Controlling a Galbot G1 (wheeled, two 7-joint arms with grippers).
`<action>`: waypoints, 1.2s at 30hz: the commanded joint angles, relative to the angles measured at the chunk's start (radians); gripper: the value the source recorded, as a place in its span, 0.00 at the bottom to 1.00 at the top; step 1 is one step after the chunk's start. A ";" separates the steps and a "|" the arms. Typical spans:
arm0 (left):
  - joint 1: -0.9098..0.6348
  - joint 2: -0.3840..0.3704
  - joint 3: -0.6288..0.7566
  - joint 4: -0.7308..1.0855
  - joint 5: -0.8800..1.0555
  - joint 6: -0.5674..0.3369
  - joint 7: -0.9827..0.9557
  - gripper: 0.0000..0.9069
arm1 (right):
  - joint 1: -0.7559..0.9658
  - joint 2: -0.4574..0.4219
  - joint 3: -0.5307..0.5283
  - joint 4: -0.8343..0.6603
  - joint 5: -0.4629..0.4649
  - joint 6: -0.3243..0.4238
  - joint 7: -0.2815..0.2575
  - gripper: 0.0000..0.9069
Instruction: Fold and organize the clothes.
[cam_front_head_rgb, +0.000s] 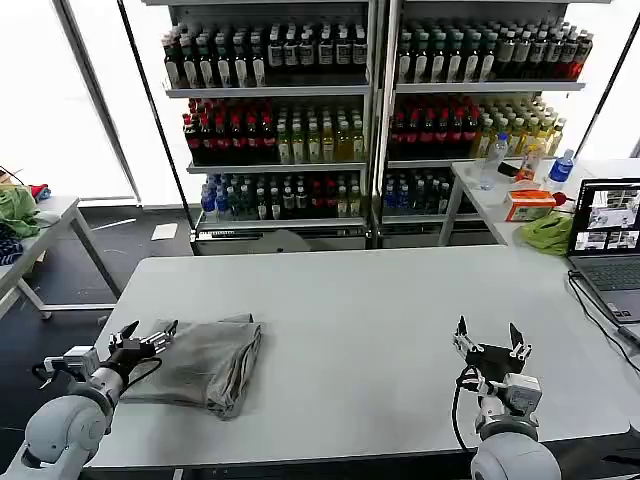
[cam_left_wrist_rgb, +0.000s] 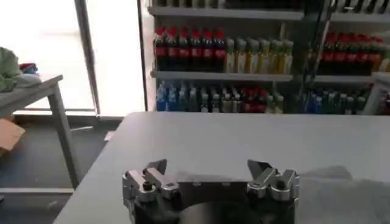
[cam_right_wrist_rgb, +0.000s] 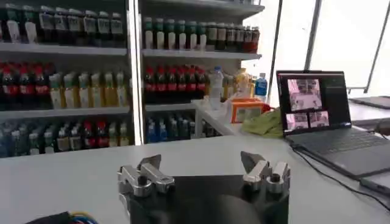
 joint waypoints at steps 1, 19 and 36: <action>0.008 0.008 -0.020 0.121 0.042 -0.014 0.022 1.00 | 0.000 0.002 -0.001 -0.002 0.000 0.002 0.001 1.00; 0.044 -0.026 -0.014 0.089 0.028 0.018 0.048 1.00 | -0.004 -0.001 -0.004 -0.002 -0.003 0.004 -0.002 1.00; 0.047 -0.042 -0.003 0.086 0.031 0.013 0.060 0.00 | 0.000 0.000 -0.004 -0.004 -0.003 0.006 -0.003 1.00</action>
